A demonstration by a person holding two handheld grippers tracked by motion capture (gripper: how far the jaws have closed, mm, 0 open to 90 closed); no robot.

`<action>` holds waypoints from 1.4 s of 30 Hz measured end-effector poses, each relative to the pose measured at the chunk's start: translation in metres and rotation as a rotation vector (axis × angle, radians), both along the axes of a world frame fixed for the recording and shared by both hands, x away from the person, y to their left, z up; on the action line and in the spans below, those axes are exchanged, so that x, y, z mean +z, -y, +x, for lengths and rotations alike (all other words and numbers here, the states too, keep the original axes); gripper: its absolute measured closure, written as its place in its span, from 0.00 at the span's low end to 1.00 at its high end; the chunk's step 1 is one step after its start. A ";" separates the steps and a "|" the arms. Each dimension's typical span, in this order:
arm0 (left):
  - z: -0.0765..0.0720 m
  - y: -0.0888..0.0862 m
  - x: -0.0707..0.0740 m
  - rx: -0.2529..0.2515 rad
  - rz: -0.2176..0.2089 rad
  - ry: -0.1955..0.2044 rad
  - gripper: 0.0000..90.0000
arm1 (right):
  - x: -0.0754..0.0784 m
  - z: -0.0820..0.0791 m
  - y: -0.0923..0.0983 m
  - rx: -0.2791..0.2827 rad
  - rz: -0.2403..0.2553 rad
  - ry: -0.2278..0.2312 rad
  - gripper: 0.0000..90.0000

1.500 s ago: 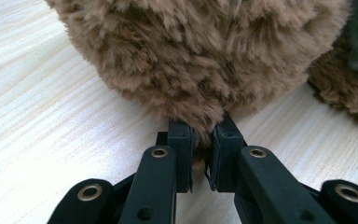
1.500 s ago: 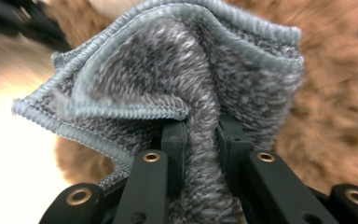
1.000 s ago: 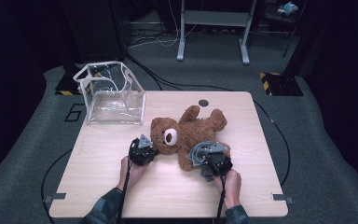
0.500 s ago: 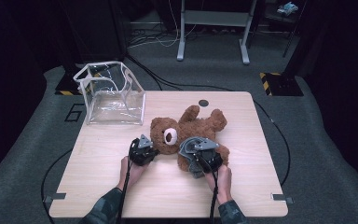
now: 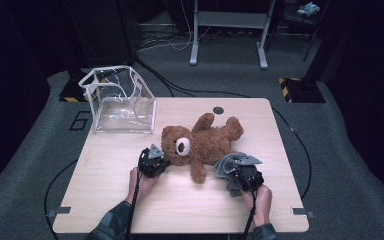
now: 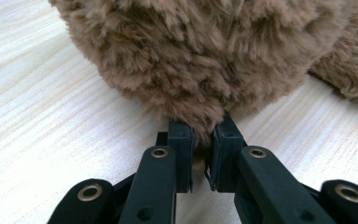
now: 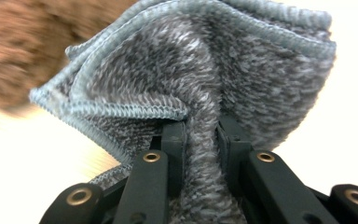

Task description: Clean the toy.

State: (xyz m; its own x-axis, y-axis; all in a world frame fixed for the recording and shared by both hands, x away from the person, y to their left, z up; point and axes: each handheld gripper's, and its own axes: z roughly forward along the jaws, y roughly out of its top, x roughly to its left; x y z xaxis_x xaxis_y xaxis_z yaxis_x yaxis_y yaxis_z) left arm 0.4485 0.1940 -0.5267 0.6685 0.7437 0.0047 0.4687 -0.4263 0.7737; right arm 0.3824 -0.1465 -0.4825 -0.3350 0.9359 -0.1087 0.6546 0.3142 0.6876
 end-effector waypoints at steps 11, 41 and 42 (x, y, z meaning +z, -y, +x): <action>0.000 0.001 0.000 0.006 0.001 0.005 0.90 | 0.051 0.008 0.010 0.023 0.104 0.127 0.85; 0.000 0.001 0.000 0.010 0.000 0.007 0.90 | 0.037 0.024 0.051 -0.110 0.143 0.071 0.84; 0.000 0.001 0.000 0.008 0.003 0.007 0.90 | 0.033 0.028 0.047 -0.102 0.135 0.046 0.84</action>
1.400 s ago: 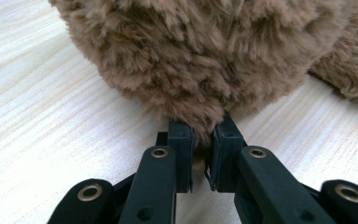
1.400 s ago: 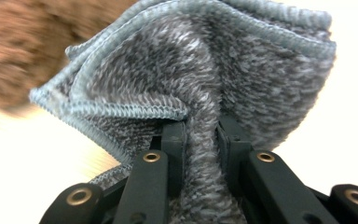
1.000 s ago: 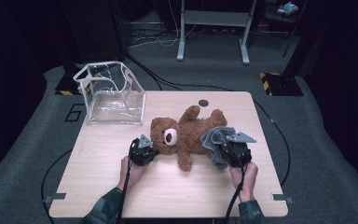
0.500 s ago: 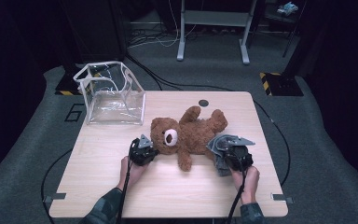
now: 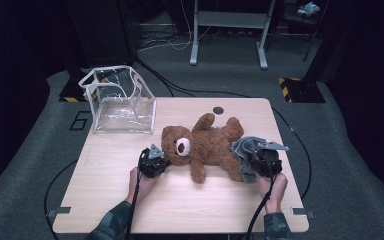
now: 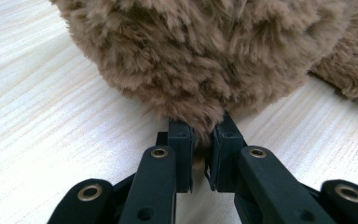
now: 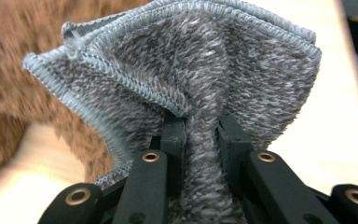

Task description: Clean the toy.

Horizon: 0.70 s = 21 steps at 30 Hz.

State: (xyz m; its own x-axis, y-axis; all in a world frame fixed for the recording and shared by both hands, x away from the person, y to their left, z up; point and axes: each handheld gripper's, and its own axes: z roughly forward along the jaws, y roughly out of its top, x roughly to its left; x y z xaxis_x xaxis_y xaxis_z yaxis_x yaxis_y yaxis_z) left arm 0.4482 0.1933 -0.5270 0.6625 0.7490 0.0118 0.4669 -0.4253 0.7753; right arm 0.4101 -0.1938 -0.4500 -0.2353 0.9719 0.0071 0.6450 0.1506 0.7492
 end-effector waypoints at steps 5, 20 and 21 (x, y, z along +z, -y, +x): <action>0.000 0.000 0.000 -0.002 0.001 0.000 0.90 | -0.031 0.002 -0.006 -0.013 -0.057 -0.075 0.84; 0.000 0.000 0.000 0.003 -0.002 0.001 0.90 | -0.002 -0.003 -0.003 0.012 -0.012 0.002 0.84; 0.000 0.000 0.000 0.003 -0.001 0.002 0.90 | -0.004 0.000 -0.006 0.019 -0.020 -0.009 0.84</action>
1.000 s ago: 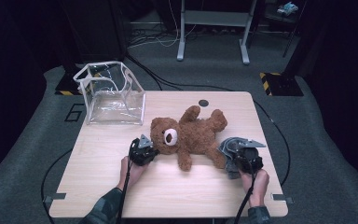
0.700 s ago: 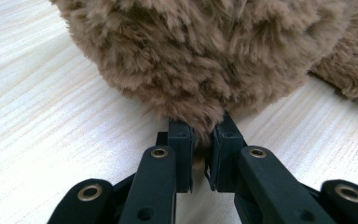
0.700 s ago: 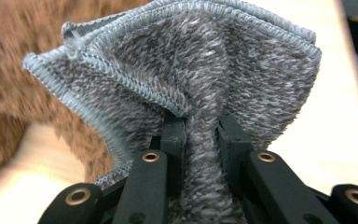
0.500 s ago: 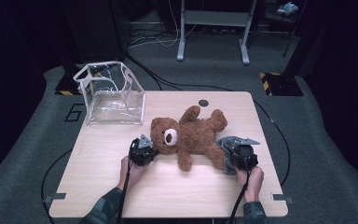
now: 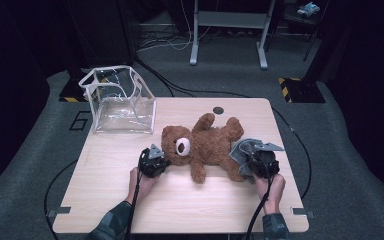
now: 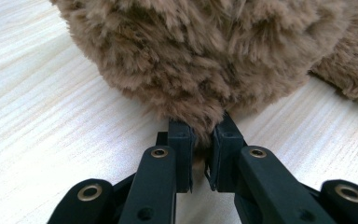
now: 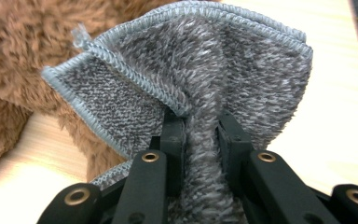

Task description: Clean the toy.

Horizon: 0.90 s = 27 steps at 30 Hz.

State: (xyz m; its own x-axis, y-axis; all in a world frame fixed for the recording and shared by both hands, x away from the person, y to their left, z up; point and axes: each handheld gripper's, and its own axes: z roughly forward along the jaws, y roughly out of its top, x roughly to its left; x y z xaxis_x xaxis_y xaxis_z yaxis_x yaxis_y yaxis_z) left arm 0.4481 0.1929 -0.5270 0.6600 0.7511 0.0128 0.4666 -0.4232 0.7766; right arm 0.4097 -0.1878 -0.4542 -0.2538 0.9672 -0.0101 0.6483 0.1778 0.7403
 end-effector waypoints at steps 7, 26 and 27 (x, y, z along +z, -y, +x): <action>0.000 0.000 0.000 0.002 -0.002 -0.001 0.90 | -0.027 0.003 0.002 -0.011 -0.003 -0.088 0.84; -0.020 -0.003 0.015 0.105 -0.052 0.035 0.15 | -0.011 -0.017 0.026 -0.020 0.051 -0.008 0.84; -0.023 -0.002 0.018 0.101 -0.055 0.039 0.13 | -0.010 -0.017 0.026 -0.019 0.051 -0.008 0.84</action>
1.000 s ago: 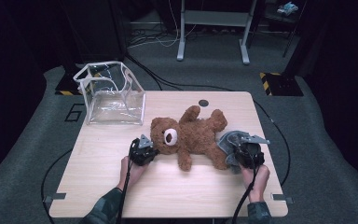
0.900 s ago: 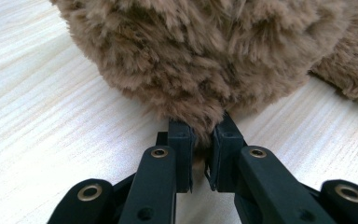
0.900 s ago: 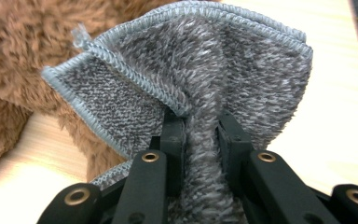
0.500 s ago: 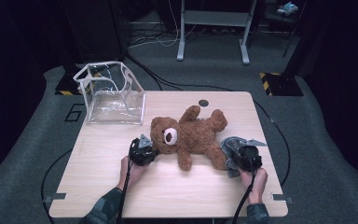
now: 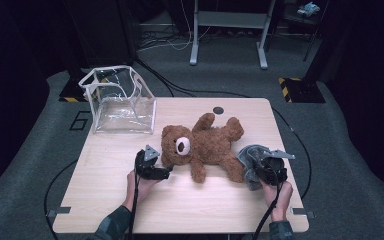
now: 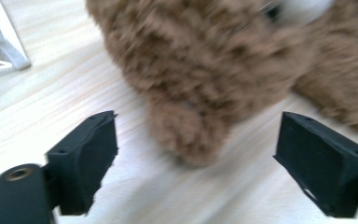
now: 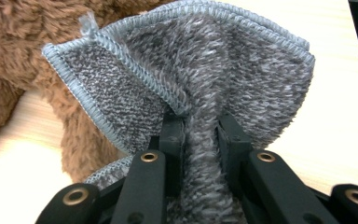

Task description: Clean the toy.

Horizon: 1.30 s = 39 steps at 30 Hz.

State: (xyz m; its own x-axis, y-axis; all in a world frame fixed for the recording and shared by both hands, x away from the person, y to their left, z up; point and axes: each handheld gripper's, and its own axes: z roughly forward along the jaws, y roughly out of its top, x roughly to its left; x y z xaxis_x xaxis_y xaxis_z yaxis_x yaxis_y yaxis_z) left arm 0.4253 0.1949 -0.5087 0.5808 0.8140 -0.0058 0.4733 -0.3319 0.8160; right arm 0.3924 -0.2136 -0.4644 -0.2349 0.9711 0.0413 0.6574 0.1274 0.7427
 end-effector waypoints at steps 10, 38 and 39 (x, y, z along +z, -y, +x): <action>-0.027 0.040 0.005 -0.074 -0.011 0.007 0.05 | 0.000 -0.003 0.000 -0.001 -0.001 0.001 0.84; -0.022 0.116 -0.009 -0.099 0.069 0.030 0.76 | -0.004 -0.005 0.008 -0.012 0.008 -0.007 0.84; -0.022 0.116 -0.009 -0.099 0.069 0.030 0.77 | -0.004 -0.005 0.008 -0.014 0.010 -0.008 0.84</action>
State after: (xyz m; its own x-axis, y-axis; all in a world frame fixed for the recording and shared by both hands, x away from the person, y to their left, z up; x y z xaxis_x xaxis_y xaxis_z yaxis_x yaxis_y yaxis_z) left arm 0.4038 0.0786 -0.5181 0.6572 0.7508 0.0672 0.4111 -0.4317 0.8029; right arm 0.3869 -0.2213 -0.4686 -0.2207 0.9739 0.0525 0.6650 0.1109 0.7386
